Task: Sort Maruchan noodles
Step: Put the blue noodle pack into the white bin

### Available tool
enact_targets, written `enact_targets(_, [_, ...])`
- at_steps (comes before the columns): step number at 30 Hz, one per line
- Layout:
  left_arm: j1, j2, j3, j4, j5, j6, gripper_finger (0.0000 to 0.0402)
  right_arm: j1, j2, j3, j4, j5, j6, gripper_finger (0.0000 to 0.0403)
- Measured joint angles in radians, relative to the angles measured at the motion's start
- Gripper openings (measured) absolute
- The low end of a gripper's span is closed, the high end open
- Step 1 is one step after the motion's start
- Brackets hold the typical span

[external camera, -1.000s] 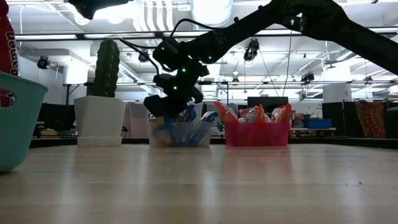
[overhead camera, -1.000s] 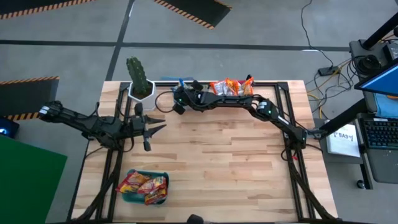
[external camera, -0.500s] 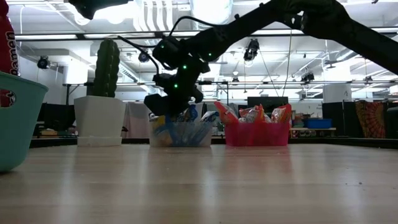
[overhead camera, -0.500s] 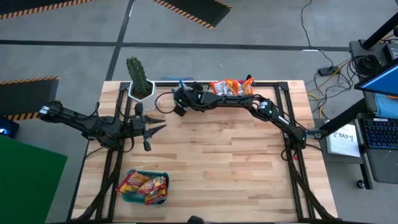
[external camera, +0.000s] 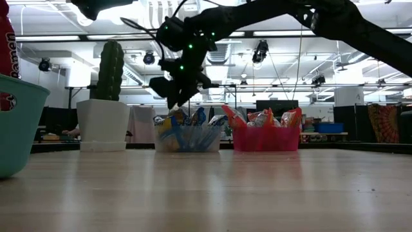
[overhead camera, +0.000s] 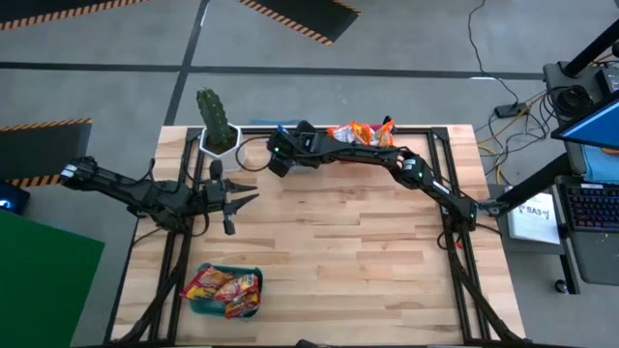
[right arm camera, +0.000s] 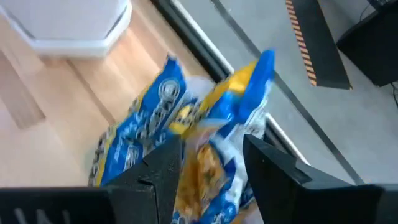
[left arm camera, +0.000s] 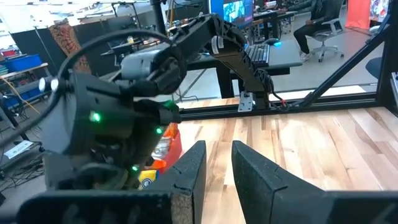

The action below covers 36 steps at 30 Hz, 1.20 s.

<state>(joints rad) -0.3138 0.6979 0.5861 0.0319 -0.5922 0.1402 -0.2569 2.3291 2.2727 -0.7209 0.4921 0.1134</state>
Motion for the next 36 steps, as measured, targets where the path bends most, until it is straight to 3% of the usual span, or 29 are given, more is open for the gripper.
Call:
enact_targets(5, [0.0,0.0,0.0,0.0,0.0,0.0,0.006,-0.007,-0.001,0.027,0.078,0.014,0.017,0.0133])
enact_targets(13, [0.0,0.0,0.0,0.0,0.0,-0.002,0.006,-0.057,-0.003,-0.104,0.409,0.036,0.002,0.0017])
enact_targets(19, [0.0,0.0,0.0,0.0,0.0,-0.002,0.006,-0.054,-0.003,-0.269,0.634,0.032,0.005,0.0013])
enact_targets(28, [0.0,0.0,0.0,0.0,0.0,-0.002,0.006,-0.051,-0.011,-0.448,0.778,0.035,0.096,0.0012])
enact_targets(36, [0.0,0.0,0.0,0.0,0.0,-0.003,0.006,-0.044,-0.01,-0.421,0.755,0.034,0.07,0.0012])
